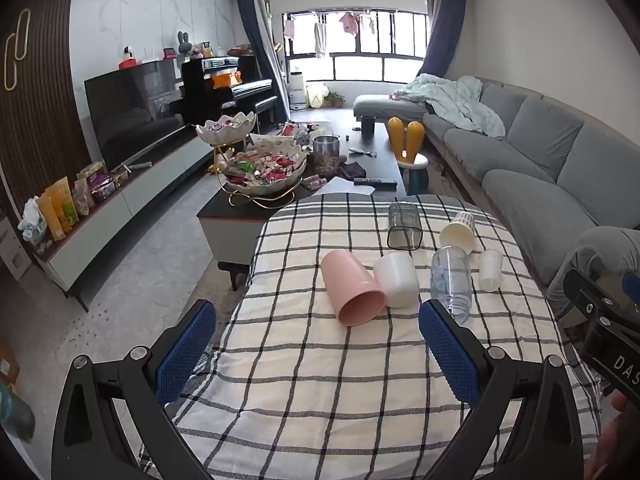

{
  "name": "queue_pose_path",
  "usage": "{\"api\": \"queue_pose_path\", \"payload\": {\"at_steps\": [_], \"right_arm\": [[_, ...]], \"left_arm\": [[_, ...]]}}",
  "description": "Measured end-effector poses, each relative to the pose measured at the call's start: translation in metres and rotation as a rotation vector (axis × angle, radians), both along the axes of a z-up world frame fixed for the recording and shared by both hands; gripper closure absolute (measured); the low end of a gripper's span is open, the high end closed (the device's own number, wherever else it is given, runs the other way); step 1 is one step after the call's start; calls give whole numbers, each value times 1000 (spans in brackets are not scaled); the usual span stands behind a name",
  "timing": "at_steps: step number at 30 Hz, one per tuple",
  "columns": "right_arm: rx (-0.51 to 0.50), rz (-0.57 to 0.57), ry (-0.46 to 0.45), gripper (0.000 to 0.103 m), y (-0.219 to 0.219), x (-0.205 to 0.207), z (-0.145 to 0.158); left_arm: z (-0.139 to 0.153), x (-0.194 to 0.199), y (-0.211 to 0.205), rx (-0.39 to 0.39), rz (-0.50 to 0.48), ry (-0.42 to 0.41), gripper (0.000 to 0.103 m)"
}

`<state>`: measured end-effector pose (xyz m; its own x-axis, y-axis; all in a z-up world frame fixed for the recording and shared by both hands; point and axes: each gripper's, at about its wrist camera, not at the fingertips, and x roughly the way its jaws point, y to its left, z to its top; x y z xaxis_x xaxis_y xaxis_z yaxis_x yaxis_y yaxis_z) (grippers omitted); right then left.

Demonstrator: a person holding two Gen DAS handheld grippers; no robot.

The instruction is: Flip cup upside down

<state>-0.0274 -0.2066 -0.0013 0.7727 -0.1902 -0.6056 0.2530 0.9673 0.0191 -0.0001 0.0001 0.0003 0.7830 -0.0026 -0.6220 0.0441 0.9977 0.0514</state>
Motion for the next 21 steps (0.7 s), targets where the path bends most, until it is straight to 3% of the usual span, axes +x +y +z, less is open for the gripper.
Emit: {"api": "queue_pose_path", "payload": {"at_steps": [21], "right_arm": [[6, 0, -16, 1, 0, -2, 0]], "left_arm": [[7, -6, -1, 1, -13, -23, 0]]}}
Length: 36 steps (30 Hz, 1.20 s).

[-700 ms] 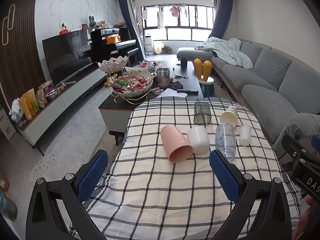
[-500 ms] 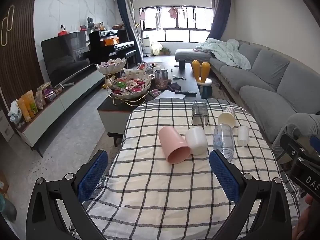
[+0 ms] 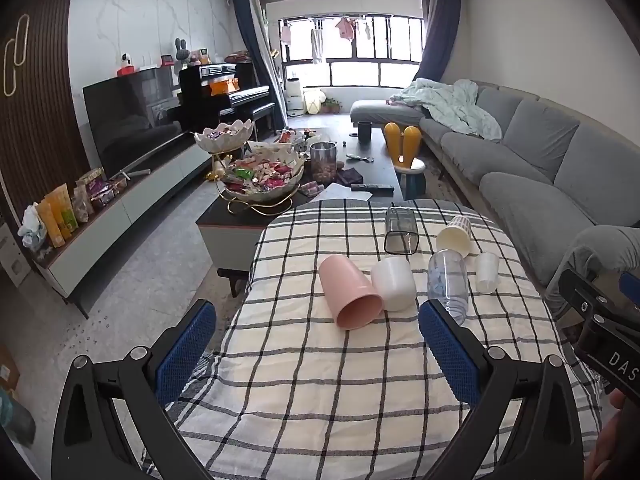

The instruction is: Flip cup upside down

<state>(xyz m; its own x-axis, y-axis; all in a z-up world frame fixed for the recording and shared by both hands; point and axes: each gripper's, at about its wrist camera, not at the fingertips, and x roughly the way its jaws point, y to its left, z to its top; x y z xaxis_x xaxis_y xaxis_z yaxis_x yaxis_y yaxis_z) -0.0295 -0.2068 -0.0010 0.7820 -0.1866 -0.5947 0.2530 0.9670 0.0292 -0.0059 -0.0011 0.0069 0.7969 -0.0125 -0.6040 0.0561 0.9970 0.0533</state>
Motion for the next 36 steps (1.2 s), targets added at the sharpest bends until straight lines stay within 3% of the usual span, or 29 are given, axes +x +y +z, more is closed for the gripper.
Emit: {"api": "queue_pose_path", "payload": {"at_steps": [36], "right_arm": [[3, -1, 2, 1, -1, -2, 1]], "left_arm": [[-3, -1, 1, 1, 4, 15, 0]]}}
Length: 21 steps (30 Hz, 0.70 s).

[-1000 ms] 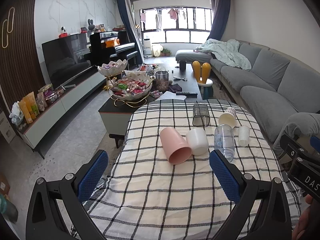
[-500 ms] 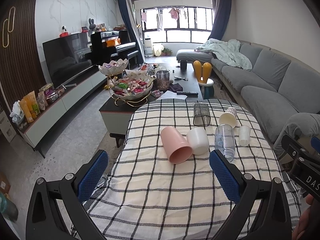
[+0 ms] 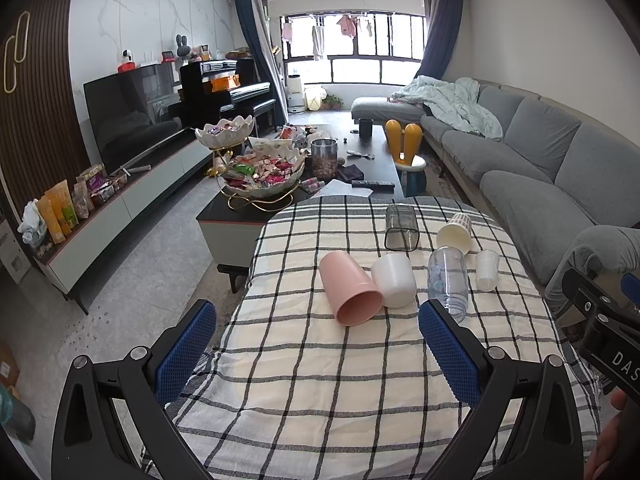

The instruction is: Flip cup upside down

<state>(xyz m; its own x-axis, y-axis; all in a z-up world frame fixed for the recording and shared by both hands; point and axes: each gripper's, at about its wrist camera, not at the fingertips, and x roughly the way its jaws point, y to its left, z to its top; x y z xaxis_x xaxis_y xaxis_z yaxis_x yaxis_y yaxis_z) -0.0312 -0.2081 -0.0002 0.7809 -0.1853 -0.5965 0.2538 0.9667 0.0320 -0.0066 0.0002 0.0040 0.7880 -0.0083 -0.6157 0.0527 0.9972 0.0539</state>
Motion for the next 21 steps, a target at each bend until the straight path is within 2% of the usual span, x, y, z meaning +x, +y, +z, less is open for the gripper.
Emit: {"api": "queue_pose_path", "payload": {"at_steps": [21], "right_arm": [[1, 1, 2, 1, 0, 1, -2]], "left_arm": [[-1, -2, -1, -3, 0, 2, 0]]}}
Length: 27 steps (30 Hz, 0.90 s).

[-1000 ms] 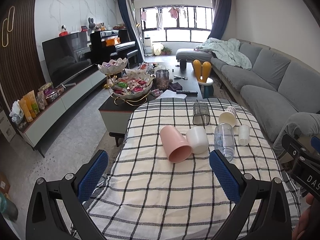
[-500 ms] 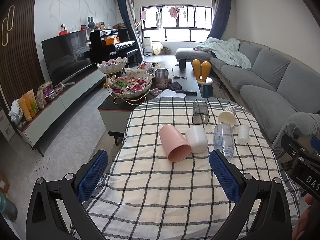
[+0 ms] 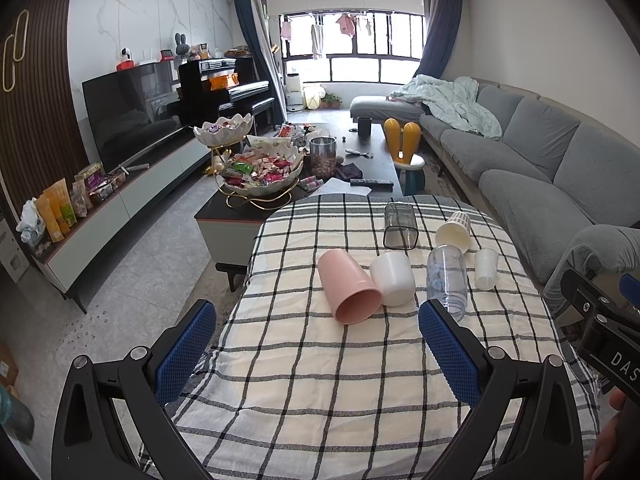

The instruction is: Flip cup upside down

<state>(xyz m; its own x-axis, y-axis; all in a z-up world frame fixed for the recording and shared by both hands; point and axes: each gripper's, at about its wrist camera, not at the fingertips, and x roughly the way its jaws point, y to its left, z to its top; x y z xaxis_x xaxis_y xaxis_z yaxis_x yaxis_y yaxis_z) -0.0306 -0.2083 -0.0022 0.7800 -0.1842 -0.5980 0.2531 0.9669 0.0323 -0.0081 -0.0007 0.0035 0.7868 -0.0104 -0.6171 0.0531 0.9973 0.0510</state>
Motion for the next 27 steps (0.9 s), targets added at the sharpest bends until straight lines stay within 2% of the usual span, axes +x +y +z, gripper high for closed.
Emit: {"api": "queue_pose_path", "payload": {"at_steps": [9, 16, 27], "right_arm": [[2, 4, 12, 1, 3, 5, 1], [-4, 16, 37, 1, 5, 26, -7], [9, 57, 70, 1, 12, 101, -20]], "left_arm": [[-3, 1, -1, 1, 0, 2, 0], [-10, 18, 1, -2, 7, 18, 0], [-14, 80, 12, -15, 46, -8, 0]]}}
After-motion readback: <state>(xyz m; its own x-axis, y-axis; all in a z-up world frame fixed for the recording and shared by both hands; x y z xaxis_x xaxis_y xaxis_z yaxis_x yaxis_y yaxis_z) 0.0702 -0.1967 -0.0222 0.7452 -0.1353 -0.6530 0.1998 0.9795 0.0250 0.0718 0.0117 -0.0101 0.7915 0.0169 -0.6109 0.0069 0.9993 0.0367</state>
